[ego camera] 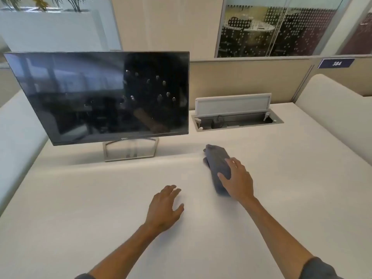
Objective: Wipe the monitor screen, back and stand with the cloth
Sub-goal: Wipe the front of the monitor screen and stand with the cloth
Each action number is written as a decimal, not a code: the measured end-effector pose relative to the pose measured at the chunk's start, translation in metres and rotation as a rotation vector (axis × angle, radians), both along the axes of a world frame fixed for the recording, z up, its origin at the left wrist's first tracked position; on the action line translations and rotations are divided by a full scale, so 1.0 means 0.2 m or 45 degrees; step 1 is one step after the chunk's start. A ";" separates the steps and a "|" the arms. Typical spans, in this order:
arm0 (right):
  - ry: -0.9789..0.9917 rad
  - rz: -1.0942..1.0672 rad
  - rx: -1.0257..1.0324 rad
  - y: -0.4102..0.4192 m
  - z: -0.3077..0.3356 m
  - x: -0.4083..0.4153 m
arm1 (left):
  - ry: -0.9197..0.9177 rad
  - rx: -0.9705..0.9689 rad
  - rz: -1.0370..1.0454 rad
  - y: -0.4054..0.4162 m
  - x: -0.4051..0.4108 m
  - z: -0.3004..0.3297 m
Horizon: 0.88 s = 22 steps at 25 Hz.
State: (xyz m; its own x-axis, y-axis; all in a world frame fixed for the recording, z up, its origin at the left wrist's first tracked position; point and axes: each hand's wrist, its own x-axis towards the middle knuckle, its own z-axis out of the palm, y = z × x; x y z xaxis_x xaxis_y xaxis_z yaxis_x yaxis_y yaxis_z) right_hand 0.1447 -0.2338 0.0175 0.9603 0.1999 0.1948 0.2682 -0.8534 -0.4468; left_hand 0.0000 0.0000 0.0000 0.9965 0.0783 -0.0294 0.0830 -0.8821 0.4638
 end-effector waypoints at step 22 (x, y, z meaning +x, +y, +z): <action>0.531 0.081 0.935 0.35 0.12 -0.07 | -0.149 -0.116 0.120 0.03 0.09 0.14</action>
State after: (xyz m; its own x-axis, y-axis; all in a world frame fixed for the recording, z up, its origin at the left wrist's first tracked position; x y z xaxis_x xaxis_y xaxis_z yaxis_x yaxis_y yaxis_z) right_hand 0.1301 -0.1640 0.0413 0.9735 0.2170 -0.0714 -0.0039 -0.2967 -0.9550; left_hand 0.0185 0.0056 0.0287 0.9819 0.1742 0.0748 0.1045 -0.8268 0.5527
